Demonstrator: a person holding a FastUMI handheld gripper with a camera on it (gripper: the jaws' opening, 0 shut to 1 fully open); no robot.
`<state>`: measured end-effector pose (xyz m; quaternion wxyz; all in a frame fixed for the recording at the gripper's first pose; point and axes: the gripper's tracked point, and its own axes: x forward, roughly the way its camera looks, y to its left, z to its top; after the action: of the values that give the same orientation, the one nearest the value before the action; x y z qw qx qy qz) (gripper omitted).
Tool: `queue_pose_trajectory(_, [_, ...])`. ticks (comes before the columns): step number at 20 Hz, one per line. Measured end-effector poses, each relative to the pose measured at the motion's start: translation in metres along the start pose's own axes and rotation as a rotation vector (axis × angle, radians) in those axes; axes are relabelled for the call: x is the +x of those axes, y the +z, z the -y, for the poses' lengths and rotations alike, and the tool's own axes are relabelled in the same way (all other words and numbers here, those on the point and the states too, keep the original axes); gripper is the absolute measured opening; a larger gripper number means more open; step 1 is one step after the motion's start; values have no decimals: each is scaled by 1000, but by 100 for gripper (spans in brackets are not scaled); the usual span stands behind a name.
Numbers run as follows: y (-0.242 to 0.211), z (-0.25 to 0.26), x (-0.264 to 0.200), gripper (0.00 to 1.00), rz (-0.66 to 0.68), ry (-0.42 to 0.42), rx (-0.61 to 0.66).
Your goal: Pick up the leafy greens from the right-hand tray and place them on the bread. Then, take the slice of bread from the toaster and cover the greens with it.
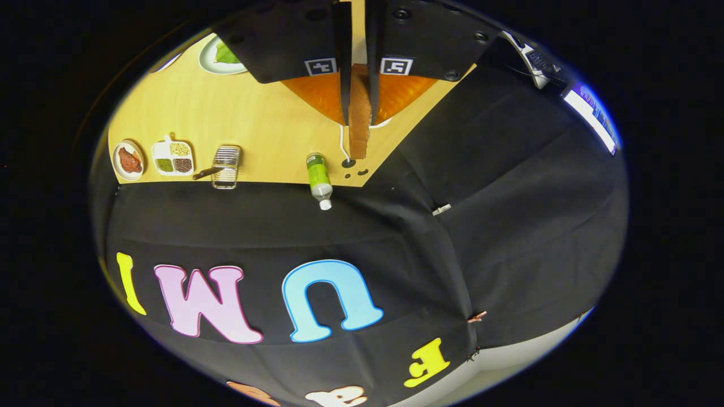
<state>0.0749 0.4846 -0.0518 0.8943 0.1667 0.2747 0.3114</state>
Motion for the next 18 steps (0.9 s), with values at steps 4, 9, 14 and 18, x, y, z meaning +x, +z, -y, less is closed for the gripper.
queue_pose_trajectory(4, [-13,66,-38,13,31,-108,5])
queue_pose_trajectory(9, [-70,144,-63,14,-11,-243,70])
queue_pose_trajectory(14, [-142,176,-64,14,-67,-264,220])
queue_pose_trajectory(18, [-167,174,-55,13,-64,-231,307])
